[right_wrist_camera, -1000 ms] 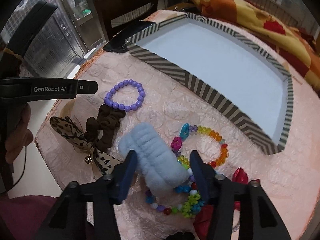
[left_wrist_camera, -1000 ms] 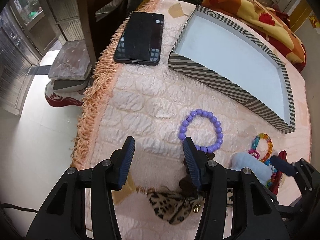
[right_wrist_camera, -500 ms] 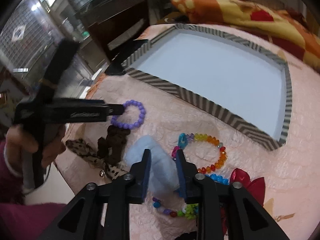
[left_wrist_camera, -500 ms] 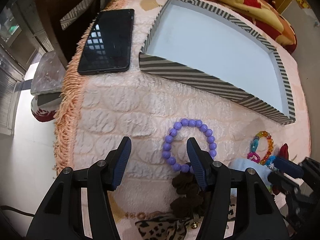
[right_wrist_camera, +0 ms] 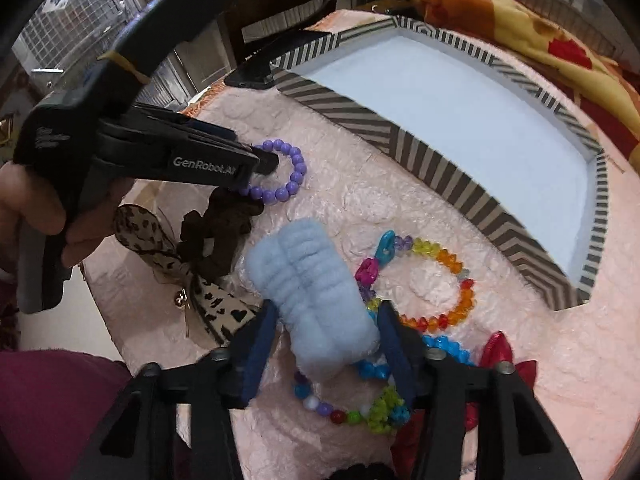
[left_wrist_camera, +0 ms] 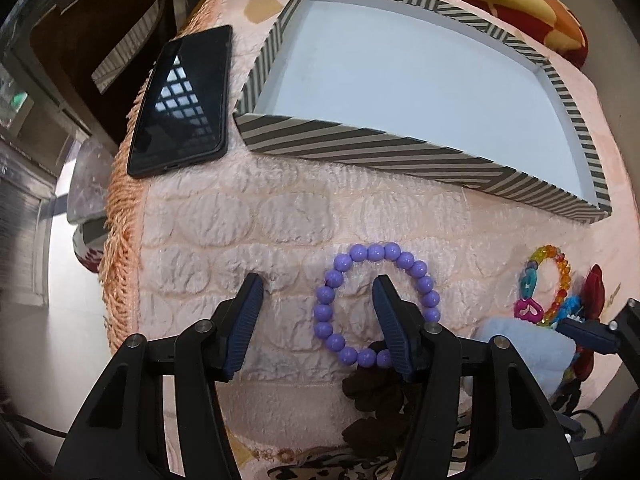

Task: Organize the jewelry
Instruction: 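Grasp the purple bead bracelet with the left tool while the right tool grasps the light blue fluffy scrunchie, then carry both items into the striped tray and open both tools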

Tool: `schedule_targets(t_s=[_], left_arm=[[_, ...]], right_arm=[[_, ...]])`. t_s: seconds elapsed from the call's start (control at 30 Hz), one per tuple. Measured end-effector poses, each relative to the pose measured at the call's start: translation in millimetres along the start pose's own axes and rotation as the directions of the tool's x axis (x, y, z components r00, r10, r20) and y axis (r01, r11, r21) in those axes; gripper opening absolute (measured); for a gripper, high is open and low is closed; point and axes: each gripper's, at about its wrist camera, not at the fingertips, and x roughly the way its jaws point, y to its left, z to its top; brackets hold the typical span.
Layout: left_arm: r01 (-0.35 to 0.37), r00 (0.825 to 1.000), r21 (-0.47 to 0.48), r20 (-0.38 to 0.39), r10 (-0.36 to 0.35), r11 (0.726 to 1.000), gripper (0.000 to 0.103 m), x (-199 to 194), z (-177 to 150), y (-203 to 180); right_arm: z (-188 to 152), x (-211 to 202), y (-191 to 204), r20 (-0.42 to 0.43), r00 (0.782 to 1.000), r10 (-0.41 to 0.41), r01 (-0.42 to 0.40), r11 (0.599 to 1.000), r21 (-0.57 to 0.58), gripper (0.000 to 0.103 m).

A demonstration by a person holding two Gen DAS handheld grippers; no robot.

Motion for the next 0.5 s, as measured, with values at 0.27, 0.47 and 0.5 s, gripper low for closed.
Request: schedule_targets(t_s=[0.27, 0.47, 0.5], left_arm=[[0.081, 0.997, -0.037, 0.016, -0.081, 0.996, 0.008, -11, 2, 16], [0.128, 0.990, -0.033, 0.058, -0.126, 0.991, 0.008, -40, 8, 20], [0.137, 0.989, -0.031, 0.066, -0.134, 0.990, 0.008, -45, 10, 21]], right_arm=[[1, -31, -21, 0.104, 0.990, 0.097, -0.110, 0.986, 0.122, 0.026], [10, -56, -45, 0.205, 0.960, 0.189, -0.236, 0.942, 0.237, 0.026], [12, -60, -48, 0.223, 0.953, 0.204, -0.259, 0.932, 0.252, 0.026]])
